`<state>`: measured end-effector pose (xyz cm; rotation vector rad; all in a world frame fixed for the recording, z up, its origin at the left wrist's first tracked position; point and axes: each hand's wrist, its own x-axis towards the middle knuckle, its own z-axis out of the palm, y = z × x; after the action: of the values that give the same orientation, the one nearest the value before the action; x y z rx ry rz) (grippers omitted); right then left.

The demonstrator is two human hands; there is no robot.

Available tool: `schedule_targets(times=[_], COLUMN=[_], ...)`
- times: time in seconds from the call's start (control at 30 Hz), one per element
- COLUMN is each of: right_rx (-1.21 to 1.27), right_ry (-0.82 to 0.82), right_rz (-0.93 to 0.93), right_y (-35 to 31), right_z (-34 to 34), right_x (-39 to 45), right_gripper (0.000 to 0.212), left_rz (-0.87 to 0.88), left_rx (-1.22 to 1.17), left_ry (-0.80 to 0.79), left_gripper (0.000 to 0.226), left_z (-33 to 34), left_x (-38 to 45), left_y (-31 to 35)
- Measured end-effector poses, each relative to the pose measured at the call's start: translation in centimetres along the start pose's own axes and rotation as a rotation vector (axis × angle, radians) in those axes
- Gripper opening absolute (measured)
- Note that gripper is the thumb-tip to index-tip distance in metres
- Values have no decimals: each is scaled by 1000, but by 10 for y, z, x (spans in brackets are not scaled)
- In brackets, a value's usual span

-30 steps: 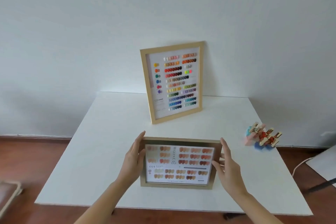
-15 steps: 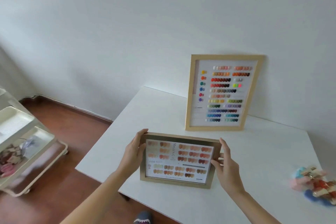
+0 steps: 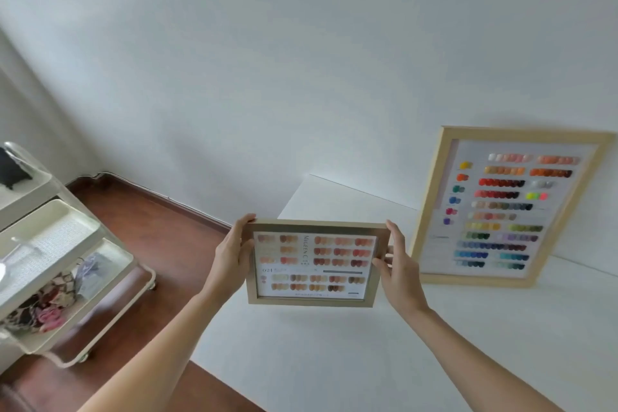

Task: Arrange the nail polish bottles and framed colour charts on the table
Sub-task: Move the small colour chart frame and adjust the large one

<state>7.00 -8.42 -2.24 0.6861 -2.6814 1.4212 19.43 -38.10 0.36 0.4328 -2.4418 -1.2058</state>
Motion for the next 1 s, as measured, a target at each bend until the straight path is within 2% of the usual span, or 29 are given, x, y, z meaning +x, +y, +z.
schedule_targets(times=[0.33, 0.87, 1.0], right_rx=[-52, -83, -88], right_ry=[-34, -75, -88], right_rz=[4, 29, 16], right_y=[-10, 4, 6], right_z=[38, 19, 13], right_x=[39, 11, 1], right_gripper=[78, 81, 85], left_rz=[-54, -53, -54], left_rx=[-10, 26, 69], left_ry=[11, -76, -54], left_gripper=[51, 51, 59], left_z=[-7, 6, 8], left_x=[30, 5, -4], left_y=[-41, -40, -34])
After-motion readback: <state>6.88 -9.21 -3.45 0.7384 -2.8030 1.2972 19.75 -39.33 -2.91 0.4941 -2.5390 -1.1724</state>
